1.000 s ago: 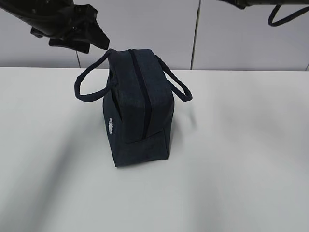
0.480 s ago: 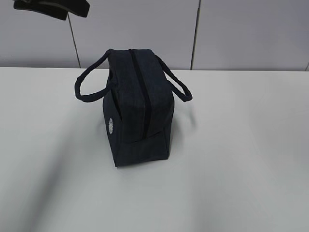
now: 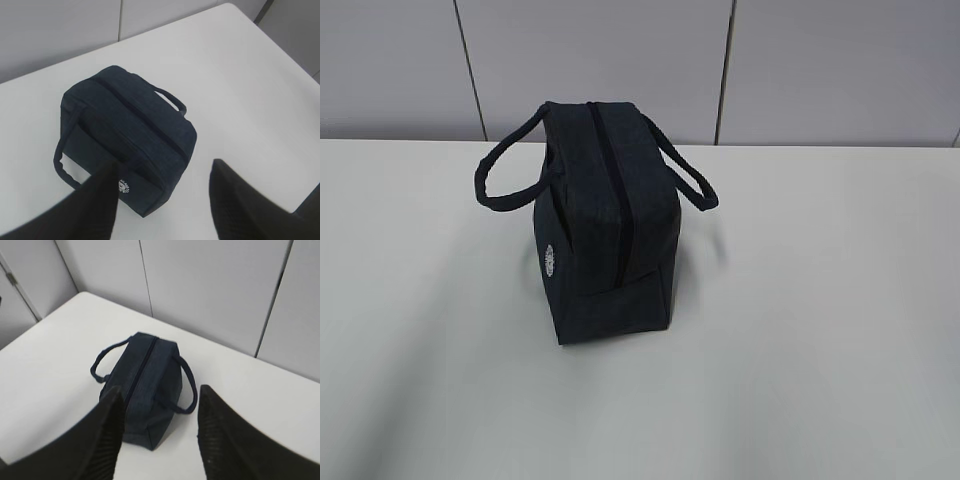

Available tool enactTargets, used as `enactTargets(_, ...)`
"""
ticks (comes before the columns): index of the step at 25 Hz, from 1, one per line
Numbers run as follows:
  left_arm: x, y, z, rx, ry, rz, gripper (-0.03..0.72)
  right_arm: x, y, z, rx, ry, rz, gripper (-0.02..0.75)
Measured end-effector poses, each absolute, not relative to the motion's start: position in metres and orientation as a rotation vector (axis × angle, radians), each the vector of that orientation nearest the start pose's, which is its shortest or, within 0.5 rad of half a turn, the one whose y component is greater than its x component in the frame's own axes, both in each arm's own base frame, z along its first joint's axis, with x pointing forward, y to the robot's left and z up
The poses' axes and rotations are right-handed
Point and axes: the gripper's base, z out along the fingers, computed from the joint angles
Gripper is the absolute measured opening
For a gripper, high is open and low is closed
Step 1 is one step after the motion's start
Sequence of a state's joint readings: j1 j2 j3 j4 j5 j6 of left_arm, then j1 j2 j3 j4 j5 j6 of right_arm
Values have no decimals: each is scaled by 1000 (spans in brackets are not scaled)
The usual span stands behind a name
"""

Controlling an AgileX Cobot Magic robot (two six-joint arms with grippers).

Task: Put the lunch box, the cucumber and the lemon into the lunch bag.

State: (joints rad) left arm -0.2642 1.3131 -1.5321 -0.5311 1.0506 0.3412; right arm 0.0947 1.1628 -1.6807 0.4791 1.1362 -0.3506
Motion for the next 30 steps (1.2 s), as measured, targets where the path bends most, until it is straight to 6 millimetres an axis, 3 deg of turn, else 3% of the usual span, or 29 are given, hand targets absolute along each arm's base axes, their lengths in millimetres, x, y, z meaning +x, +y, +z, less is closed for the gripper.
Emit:
enactTargets(5, 188, -92, 471, 617, 2069, -598, 400, 144, 52, 525, -532, 2004, 410, 361)
enactTargets(11, 119, -67, 450, 632, 2043, -492, 400, 83, 46, 509, -493, 1977, 422, 360)
enactTargets(16, 50, -44, 424, 628, 1947, -407, 399, 29, 38, 467, -454, 1989, 395, 360)
enactTargets(20, 11, -30, 398, 622, 1883, -343, 397, -5, 28, 428, -418, 1990, 308, 359)
enactTargets(25, -19, -21, 360, 609, 1877, -340, 396, -37, 20, 381, -401, 1961, 229, 359)
enactTargets(30, -33, -18, 325, 612, 1919, -345, 396, -46, 17, 337, -392, 1981, 201, 359)
